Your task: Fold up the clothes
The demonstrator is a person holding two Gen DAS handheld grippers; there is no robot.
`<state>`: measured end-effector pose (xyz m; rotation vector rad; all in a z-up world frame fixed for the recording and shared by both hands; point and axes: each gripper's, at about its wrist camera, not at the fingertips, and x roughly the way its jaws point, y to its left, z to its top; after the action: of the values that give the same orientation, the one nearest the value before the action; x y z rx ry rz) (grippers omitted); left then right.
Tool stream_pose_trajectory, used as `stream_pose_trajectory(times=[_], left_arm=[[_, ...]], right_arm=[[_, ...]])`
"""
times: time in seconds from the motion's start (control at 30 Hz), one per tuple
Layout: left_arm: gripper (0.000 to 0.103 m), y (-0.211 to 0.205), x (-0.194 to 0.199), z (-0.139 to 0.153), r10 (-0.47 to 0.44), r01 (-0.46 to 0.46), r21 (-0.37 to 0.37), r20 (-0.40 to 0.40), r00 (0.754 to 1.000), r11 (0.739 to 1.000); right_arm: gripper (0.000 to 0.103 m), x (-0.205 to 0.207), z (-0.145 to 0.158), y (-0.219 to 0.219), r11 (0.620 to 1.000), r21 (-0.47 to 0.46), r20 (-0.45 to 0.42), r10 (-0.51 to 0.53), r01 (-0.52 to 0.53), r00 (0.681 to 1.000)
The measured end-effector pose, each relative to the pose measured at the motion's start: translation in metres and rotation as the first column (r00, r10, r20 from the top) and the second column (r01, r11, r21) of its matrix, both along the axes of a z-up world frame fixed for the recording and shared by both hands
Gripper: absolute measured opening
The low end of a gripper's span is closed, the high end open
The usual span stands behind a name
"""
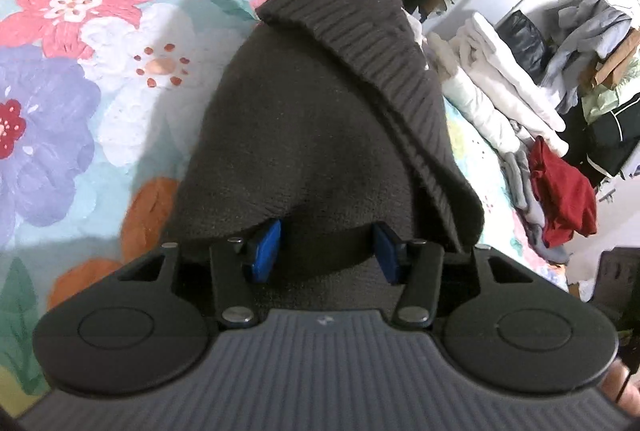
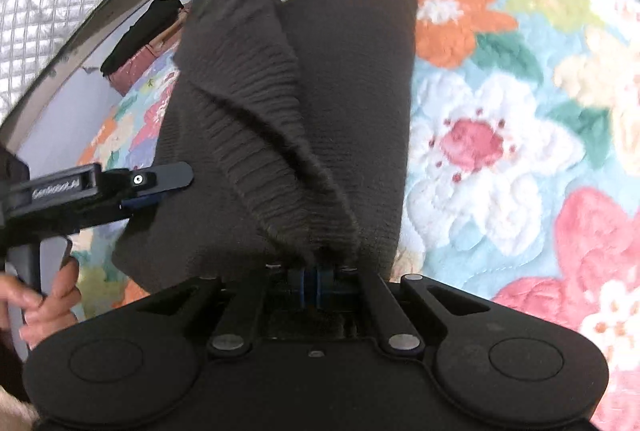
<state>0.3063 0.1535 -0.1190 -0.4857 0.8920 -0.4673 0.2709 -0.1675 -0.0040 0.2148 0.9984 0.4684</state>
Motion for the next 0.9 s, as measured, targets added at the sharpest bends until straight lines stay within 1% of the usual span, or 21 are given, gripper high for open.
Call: stream_pose_trajectory(times=[0.03, 0.07, 0.1, 0.13, 0.17, 0.23, 0.3, 0.4, 0.43, 0.47, 0.53, 0.57, 0.6, 0.63, 0.67, 0.7, 0.73, 0.77, 0.8, 0.83, 0.9], left_arm=[[0.05, 0.002, 0.0, 0.0, 0.0, 0.0, -0.012, -0.006, 1.0, 1.0], [0.05, 0.007, 0.0, -0.003, 0.006, -0.007, -0.048, -0.024, 1.0, 0.999], [0.05, 0.015, 0.002, -0.008, 0.015, -0.02, -0.106, -0.051, 0.999, 0.994], [0.05, 0.022, 0.004, -0.014, 0.022, -0.035, -0.163, -0.078, 0.997, 0.986], [0.05, 0.029, 0.005, -0.018, 0.022, -0.043, -0.208, -0.101, 0.995, 0.977], [0.05, 0.04, 0.01, -0.02, 0.0, -0.033, -0.258, -0.126, 0.992, 0.966], [0.05, 0.043, 0.011, -0.019, -0.021, -0.011, -0.256, -0.123, 0.992, 0.967], [0.05, 0.042, 0.01, -0.019, -0.022, -0.008, -0.249, -0.119, 0.993, 0.969], [0.05, 0.041, 0.009, -0.019, -0.025, -0.003, -0.239, -0.112, 0.993, 0.971], [0.05, 0.038, 0.008, -0.016, -0.034, 0.013, -0.213, -0.096, 0.995, 0.977], [0.048, 0.028, 0.007, -0.009, -0.062, 0.055, -0.119, -0.054, 0.997, 0.991], [0.048, 0.024, 0.006, -0.007, -0.071, 0.068, -0.083, -0.04, 0.997, 0.994], [0.049, 0.022, 0.006, -0.006, -0.073, 0.071, -0.068, -0.035, 0.997, 0.995], [0.049, 0.021, 0.007, -0.006, -0.069, 0.067, -0.068, -0.036, 0.997, 0.995], [0.049, 0.022, 0.007, -0.007, -0.063, 0.06, -0.075, -0.04, 0.997, 0.995], [0.049, 0.023, 0.008, -0.008, -0.059, 0.055, -0.087, -0.045, 0.997, 0.995], [0.049, 0.025, 0.009, -0.009, -0.057, 0.051, -0.101, -0.051, 0.997, 0.994], [0.049, 0.028, 0.009, -0.009, -0.054, 0.048, -0.115, -0.057, 0.997, 0.992], [0.049, 0.031, 0.01, -0.01, -0.052, 0.044, -0.13, -0.062, 0.997, 0.991], [0.049, 0.033, 0.011, -0.012, -0.049, 0.039, -0.145, -0.066, 0.997, 0.989], [0.049, 0.037, 0.012, -0.012, -0.044, 0.031, -0.165, -0.075, 0.996, 0.986]], right_arm=[[0.022, 0.001, 0.012, 0.004, 0.999, -0.028, -0.002, 0.018, -0.018, 1.0], [0.033, -0.001, 0.028, 0.012, 0.994, -0.068, 0.022, 0.086, -0.085, 0.996], [0.043, -0.005, 0.046, 0.022, 0.98, -0.112, 0.05, 0.17, -0.163, 0.984], [0.047, -0.008, 0.065, 0.033, 0.955, -0.176, 0.093, 0.256, -0.237, 0.962], [0.054, -0.01, 0.083, 0.047, 0.92, -0.26, 0.128, 0.335, -0.295, 0.933], [0.055, -0.01, 0.111, 0.074, 0.834, -0.412, 0.169, 0.465, -0.366, 0.869], [0.057, -0.001, 0.121, 0.099, 0.762, -0.52, 0.199, 0.547, -0.385, 0.813], [0.058, 0.017, 0.108, 0.137, 0.676, -0.669, 0.273, 0.61, -0.308, 0.744], [0.058, 0.023, 0.098, 0.147, 0.645, -0.711, 0.292, 0.633, -0.28, 0.717], [0.058, 0.026, 0.088, 0.158, 0.622, -0.736, 0.304, 0.656, -0.267, 0.691], [0.057, 0.034, 0.071, 0.18, 0.591, -0.756, 0.31, 0.701, -0.28, 0.643], [0.057, 0.042, 0.066, 0.19, 0.583, -0.768, 0.317, 0.707, -0.266, 0.632], [0.057, 0.051, 0.063, 0.2, 0.575, -0.78, 0.327, 0.71, -0.245, 0.624], [0.056, 0.06, 0.06, 0.205, 0.578, -0.786, 0.341, 0.702, -0.22, 0.625], [0.055, 0.067, 0.062, 0.201, 0.601, -0.771, 0.355, 0.682, -0.212, 0.64], [0.05, 0.073, 0.067, 0.194, 0.628, -0.75, 0.367, 0.657, -0.208, 0.659], [0.039, 0.082, 0.071, 0.185, 0.664, -0.722, 0.38, 0.615, -0.194, 0.691], [0.012, 0.092, 0.075, 0.175, 0.701, -0.692, 0.391, 0.567, -0.174, 0.725], [0.013, 0.101, 0.078, 0.165, 0.735, -0.661, 0.4, 0.516, -0.152, 0.757], [0.012, 0.107, 0.084, 0.151, 0.775, -0.62, 0.422, 0.462, -0.123, 0.78], [0.011, 0.116, 0.094, 0.12, 0.833, -0.549, 0.446, 0.36, -0.067, 0.82]])
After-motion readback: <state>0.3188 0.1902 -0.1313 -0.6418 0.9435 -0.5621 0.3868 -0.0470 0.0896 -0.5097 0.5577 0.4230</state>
